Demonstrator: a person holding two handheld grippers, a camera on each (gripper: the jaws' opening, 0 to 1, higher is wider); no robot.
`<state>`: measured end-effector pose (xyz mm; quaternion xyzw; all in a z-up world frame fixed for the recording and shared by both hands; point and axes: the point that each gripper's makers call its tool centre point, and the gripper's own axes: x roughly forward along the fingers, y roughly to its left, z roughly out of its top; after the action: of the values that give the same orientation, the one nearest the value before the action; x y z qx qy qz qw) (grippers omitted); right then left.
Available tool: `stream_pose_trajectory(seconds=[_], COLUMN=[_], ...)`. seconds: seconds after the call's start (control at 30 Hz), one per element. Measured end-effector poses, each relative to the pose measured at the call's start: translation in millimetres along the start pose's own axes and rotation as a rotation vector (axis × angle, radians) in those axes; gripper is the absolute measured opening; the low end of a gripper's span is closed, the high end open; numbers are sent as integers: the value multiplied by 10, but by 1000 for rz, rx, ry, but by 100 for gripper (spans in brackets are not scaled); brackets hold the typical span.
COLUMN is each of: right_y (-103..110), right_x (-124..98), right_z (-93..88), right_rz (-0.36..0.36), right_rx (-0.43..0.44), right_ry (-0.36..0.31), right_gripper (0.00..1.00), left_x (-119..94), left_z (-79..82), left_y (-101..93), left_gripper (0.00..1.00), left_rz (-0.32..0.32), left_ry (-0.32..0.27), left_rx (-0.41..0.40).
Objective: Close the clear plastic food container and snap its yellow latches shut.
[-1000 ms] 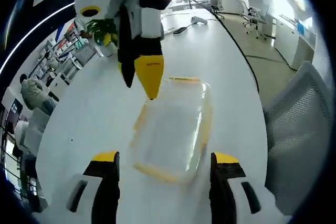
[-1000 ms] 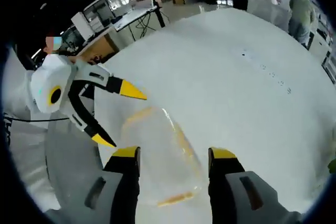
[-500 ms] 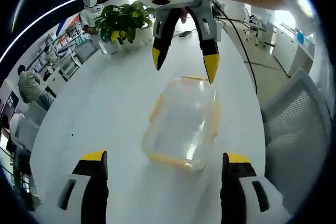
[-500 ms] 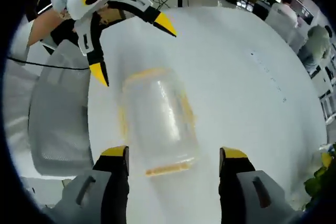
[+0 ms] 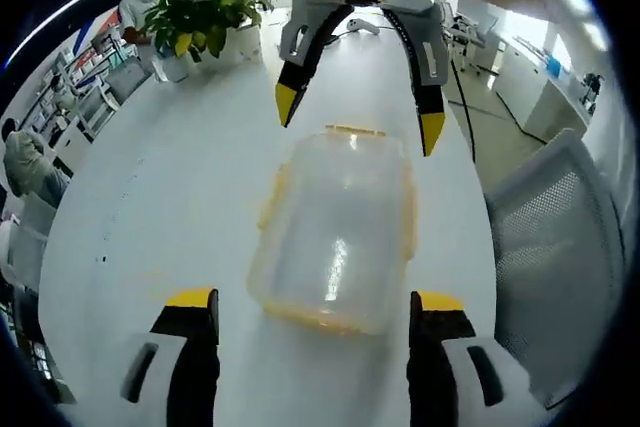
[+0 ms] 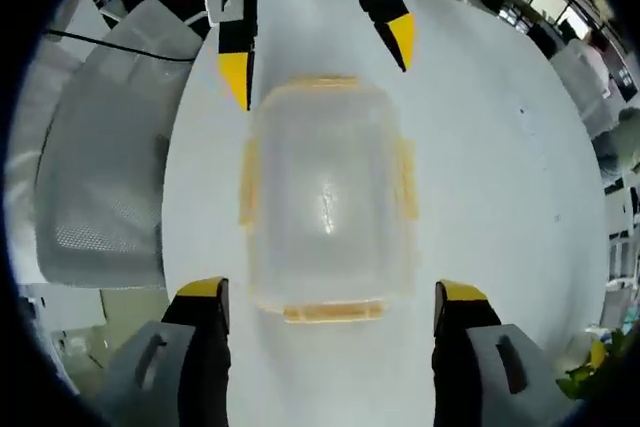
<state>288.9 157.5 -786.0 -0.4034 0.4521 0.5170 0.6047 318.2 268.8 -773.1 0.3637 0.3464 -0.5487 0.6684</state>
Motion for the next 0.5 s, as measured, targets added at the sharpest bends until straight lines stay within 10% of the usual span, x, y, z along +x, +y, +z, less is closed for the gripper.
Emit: stream_pose_trajectory(seconds=[0.5], right_y=[-19], right_x=[162], right_z=[-95], right_rz=[10], right_rx=[-37], right_ry=[52], right_gripper=[73], left_x=[259], left_z=[-22], left_y=[-74], left_gripper=[86], left_rz=[-65], left_ry=[111], left_rx=[152])
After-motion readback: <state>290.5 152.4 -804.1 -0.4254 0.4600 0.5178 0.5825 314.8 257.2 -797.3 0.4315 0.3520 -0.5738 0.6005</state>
